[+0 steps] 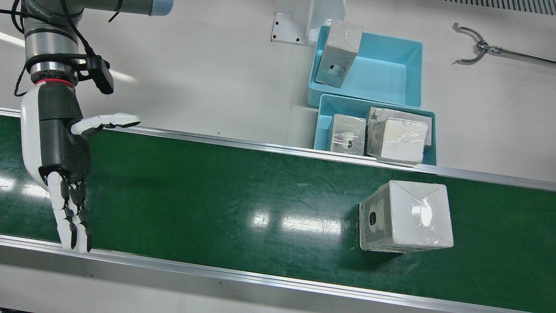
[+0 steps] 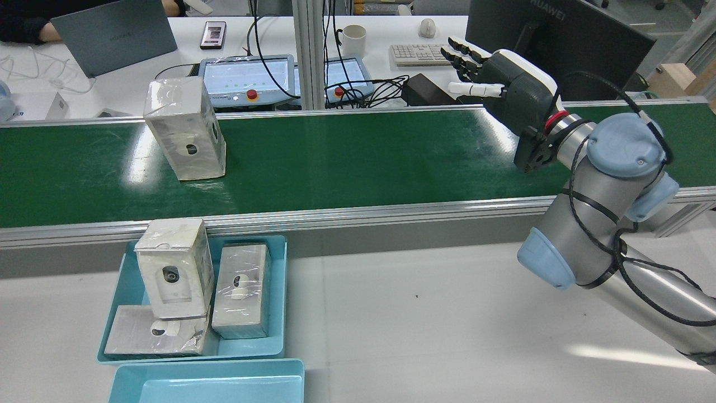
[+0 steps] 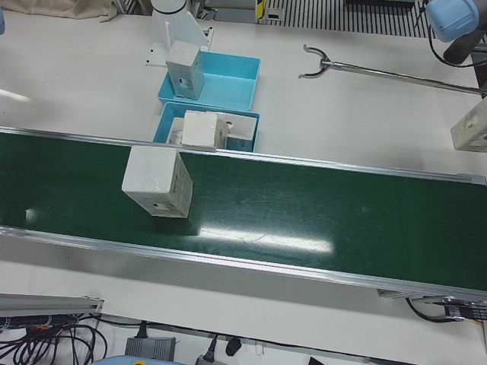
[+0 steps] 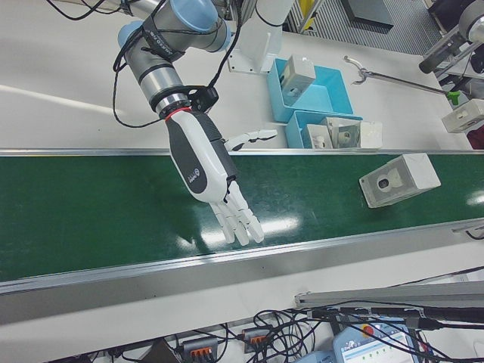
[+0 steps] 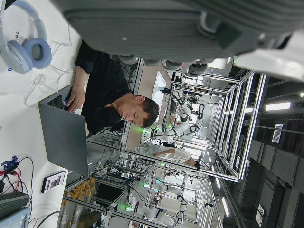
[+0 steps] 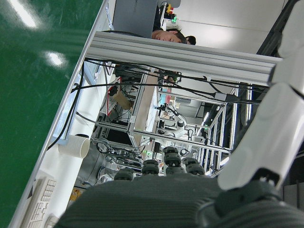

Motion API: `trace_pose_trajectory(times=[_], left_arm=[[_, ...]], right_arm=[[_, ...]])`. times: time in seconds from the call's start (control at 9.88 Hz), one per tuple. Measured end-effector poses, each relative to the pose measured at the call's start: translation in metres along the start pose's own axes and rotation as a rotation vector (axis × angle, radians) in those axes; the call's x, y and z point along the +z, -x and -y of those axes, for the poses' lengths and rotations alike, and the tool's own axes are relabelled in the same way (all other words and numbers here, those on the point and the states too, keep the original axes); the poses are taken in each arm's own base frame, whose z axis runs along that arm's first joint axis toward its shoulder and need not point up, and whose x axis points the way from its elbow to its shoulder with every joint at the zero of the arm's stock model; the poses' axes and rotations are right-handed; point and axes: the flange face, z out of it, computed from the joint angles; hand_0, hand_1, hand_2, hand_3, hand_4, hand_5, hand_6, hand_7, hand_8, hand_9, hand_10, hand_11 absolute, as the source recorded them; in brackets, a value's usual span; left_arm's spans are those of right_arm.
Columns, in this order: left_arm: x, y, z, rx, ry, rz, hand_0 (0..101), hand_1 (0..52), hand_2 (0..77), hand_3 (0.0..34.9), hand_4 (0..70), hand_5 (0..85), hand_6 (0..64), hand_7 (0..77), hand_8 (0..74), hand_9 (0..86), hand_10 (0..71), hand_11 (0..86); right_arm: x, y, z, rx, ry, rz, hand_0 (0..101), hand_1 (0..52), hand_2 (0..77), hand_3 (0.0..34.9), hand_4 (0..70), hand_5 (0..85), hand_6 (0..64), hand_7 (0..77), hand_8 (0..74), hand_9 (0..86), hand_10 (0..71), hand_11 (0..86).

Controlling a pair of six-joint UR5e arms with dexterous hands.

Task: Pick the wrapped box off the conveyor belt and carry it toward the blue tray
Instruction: 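Hold the open right hand over the belt, waiting for the white wrapped box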

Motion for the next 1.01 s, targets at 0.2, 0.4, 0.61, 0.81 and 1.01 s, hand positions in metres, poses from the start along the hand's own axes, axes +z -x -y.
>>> trace_pose_trajectory(times=[0.2, 0.4, 0.61, 0.81, 1.01], left_arm=[[0.000, 0.000, 0.000, 0.000, 0.000, 0.000, 0, 0.0, 0.5, 0.0, 0.0, 1.1, 0.0, 0.0, 0.0, 0.0, 0.5, 0.0], [0.000, 0.000, 0.000, 0.000, 0.000, 0.000, 0, 0.0, 0.5, 0.0, 0.0, 1.1, 0.0, 0.0, 0.0, 0.0, 0.5, 0.0], [0.000, 0.000, 0.000, 0.000, 0.000, 0.000, 0, 0.0, 1.1, 0.0, 0.0, 1.1, 0.0, 0.0, 0.0, 0.0, 0.5, 0.0], [0.000, 0.000, 0.000, 0.000, 0.000, 0.000, 0, 0.0, 0.5, 0.0, 0.0, 1.1, 0.0, 0.0, 0.0, 0.0, 0.0, 0.0], [0.000, 0.000, 0.000, 0.000, 0.000, 0.000, 0, 0.0, 1.1, 0.0, 0.0, 1.1, 0.0, 0.5, 0.0, 0.0, 0.5, 0.0]], right_arm=[[0.003, -0.001, -0.002, 0.000, 0.001, -0.001, 38, 8.7, 12.5, 3.1, 0.0, 4.4, 0.0, 0.5, 2.7, 3.3, 0.0, 1.6], [0.005, -0.005, -0.002, 0.001, -0.003, 0.002, 38, 8.7, 12.5, 3.2, 0.0, 4.4, 0.0, 0.5, 2.7, 3.3, 0.0, 1.6], [0.008, -0.010, -0.003, 0.003, -0.005, 0.004, 38, 8.7, 12.5, 3.1, 0.0, 4.4, 0.0, 0.5, 2.7, 3.3, 0.0, 1.6], [0.012, -0.013, -0.005, 0.004, -0.005, 0.004, 38, 8.7, 12.5, 3.2, 0.0, 4.4, 0.0, 0.5, 2.7, 3.3, 0.0, 1.6], [0.014, -0.013, -0.006, 0.004, -0.005, 0.004, 38, 8.7, 12.5, 3.2, 0.0, 4.4, 0.0, 0.5, 2.7, 3.3, 0.0, 1.6]])
